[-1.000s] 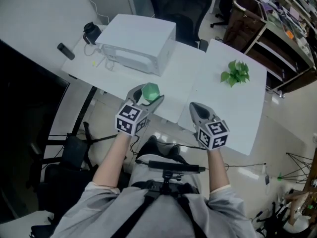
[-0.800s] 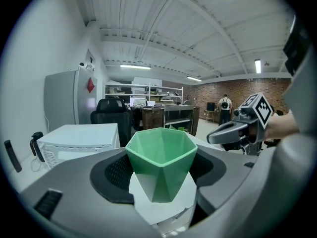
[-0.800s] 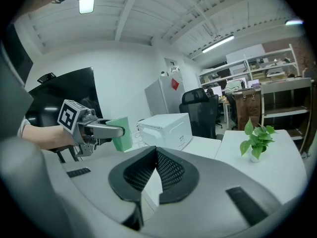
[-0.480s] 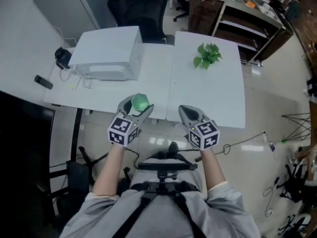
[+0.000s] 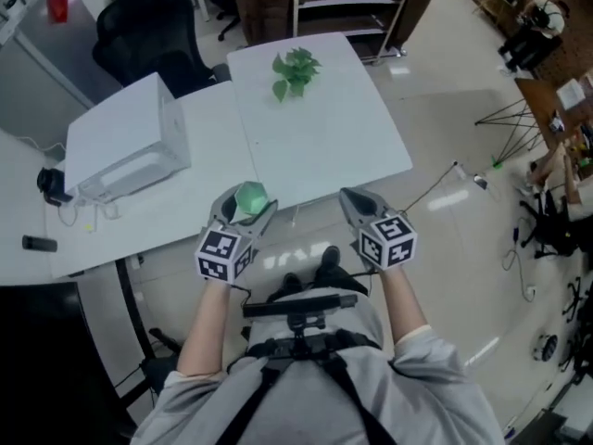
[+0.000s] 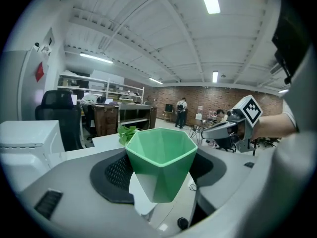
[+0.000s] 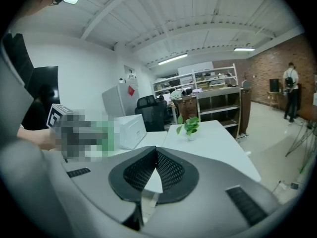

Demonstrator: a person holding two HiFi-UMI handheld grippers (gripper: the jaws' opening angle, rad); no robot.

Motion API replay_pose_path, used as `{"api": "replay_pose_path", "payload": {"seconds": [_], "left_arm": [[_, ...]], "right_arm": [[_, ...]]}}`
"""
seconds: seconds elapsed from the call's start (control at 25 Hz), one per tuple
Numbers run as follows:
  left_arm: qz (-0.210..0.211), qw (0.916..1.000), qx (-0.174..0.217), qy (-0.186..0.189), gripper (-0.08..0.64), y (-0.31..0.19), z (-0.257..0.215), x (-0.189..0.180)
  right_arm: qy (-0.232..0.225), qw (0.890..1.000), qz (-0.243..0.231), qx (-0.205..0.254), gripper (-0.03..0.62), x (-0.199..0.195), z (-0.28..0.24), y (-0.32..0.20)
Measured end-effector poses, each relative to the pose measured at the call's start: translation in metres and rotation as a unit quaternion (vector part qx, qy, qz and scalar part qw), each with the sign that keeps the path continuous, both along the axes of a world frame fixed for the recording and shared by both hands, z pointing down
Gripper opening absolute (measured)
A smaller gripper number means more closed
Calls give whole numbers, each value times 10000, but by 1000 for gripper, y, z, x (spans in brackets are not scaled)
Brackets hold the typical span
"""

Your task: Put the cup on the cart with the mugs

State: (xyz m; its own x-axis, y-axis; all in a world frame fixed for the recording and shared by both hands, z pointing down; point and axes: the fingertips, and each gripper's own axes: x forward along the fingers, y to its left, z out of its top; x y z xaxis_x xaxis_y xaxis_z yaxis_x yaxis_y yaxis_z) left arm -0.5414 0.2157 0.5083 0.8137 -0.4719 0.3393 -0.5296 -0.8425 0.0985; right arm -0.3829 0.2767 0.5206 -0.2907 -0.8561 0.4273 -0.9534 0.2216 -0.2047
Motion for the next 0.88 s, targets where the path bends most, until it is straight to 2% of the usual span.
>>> {"api": "replay_pose_path", "payload": {"seconds": [0.28,0.52,0.72,0.88], "left_arm": [[803,9966,101,149,319,19,-13,68],[1324,9911,117,71,319,42,-13,125],[1680,9857,123,-28,319,66,-10,190],[1810,9833,119,-147,319,86,-4,246]], "right_arm": [[81,9951,986,69,2,75,-9,37],[19,9886,1504,109,3,129,-7,75],[-188,9809,1931,108,2,188,6,116],[-298,9779,2065,129,3,239,13,141]]}}
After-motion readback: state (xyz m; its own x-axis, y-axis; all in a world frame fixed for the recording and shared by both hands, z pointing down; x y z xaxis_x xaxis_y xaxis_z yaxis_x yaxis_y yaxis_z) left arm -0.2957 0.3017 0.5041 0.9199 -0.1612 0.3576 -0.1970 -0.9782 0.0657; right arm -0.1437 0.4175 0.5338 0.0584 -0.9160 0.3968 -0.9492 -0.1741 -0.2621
